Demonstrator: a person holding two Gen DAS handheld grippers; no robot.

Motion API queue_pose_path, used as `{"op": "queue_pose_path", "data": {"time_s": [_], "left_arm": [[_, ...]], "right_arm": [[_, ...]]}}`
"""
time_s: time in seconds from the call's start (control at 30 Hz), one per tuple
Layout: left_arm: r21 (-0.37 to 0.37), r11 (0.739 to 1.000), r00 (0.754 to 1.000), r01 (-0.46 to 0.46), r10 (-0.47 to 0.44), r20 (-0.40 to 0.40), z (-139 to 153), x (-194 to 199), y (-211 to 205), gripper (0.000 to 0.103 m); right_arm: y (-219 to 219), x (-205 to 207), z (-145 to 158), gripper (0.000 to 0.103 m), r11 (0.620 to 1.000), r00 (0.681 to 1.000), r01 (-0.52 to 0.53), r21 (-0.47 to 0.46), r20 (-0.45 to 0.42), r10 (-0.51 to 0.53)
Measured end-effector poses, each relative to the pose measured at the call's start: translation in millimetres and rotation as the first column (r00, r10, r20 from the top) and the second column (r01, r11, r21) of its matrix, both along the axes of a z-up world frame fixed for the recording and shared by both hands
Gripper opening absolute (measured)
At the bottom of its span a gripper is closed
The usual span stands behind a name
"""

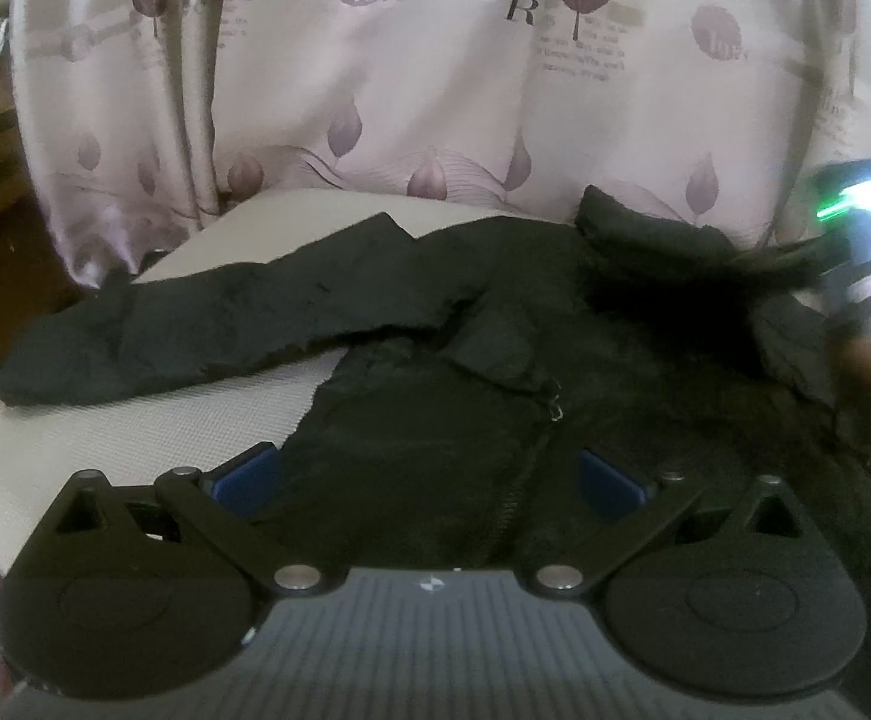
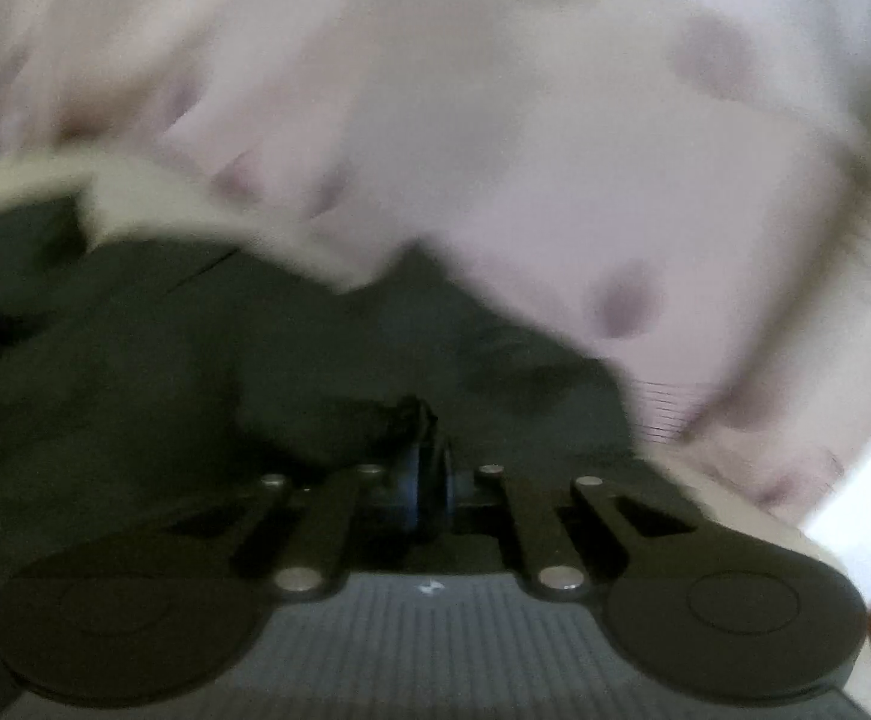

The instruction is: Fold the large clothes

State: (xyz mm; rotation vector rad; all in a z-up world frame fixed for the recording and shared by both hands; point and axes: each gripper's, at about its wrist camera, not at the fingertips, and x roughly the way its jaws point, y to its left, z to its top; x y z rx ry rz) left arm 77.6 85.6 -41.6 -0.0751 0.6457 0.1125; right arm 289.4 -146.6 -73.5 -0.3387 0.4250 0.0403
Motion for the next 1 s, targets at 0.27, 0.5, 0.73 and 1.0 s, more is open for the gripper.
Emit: {"op": "queue_pose_path", "data": {"time_s": [0.27,0.5,0.73,1.0], "left_arm": [[0.02,1.0,1.0,0.013,-0.014,0.019,12.0,-8.4,-12.8,0.103],[0.043,0.997,0.998,0.064,-0.065,0.008,15.8,-12.3,-48.3,0.103],[0.093,0.991,0.995,0.096,-0.096,-0.002,18.2,-18.5,-76.7,0.103],[0.087,0.99,0.994,0.111,-0.11,-0.016,18.7,-12.2,-95.4,0.103]], "right_arm": [[-253.0,-109.7,110.8,0.007,0.892,0.893,0.36,0.273,0.175,-0.414],[-432.8,-200.0,56.4,0.007,0.607,0.743,0.584,0.539,-0.054,-0.667],[-534.4,-269.7,-57.8,0.006,0.208,0.597,0.629,0.749,-0.293,-0.747],[-546.4,-290.7,-98.0,0.016,0.01,0.768,0.364,0.931,-0.295,-0.568]]}}
